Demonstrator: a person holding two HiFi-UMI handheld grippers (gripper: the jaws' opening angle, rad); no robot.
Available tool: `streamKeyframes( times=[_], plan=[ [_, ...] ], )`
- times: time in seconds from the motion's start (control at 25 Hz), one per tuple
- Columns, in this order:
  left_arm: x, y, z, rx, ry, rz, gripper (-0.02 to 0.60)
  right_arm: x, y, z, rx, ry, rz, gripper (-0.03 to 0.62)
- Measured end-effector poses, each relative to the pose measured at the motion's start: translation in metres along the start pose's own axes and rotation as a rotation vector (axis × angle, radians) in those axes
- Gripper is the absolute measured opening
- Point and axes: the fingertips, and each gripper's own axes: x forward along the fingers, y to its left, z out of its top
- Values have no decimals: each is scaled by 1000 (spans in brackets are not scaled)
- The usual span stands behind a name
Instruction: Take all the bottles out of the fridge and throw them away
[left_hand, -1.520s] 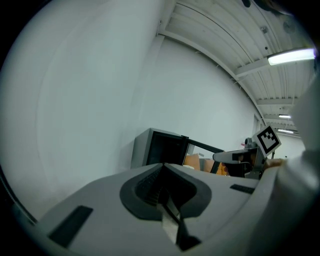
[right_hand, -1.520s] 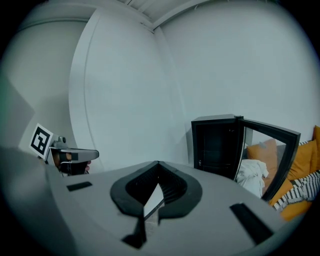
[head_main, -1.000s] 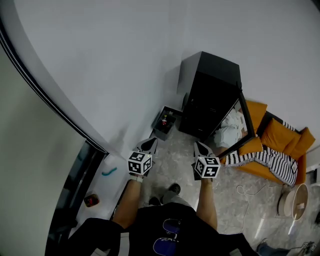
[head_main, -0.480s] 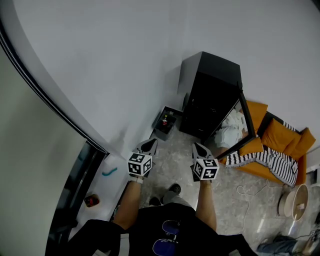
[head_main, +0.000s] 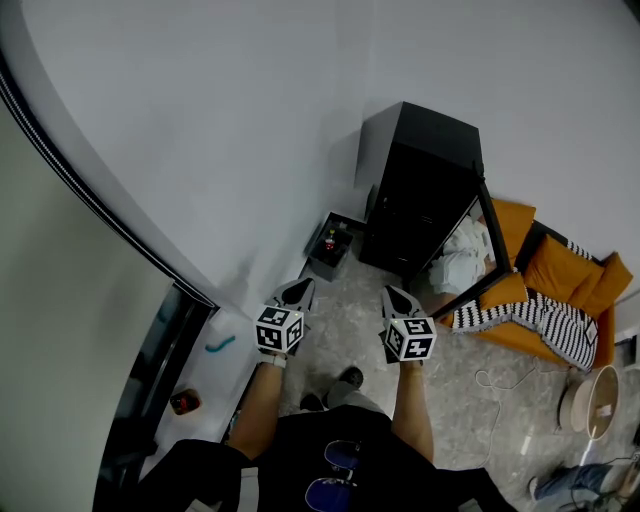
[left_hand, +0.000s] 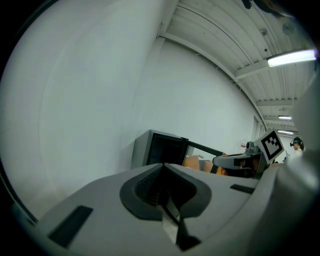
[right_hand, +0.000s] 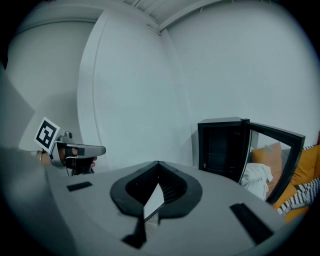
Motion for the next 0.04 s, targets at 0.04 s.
streamKeyframes(
  times=[0.04],
  plan=[
    [1,0,1,0,-1,1,6,0,-1,1,-1,-2,1,8]
  ],
)
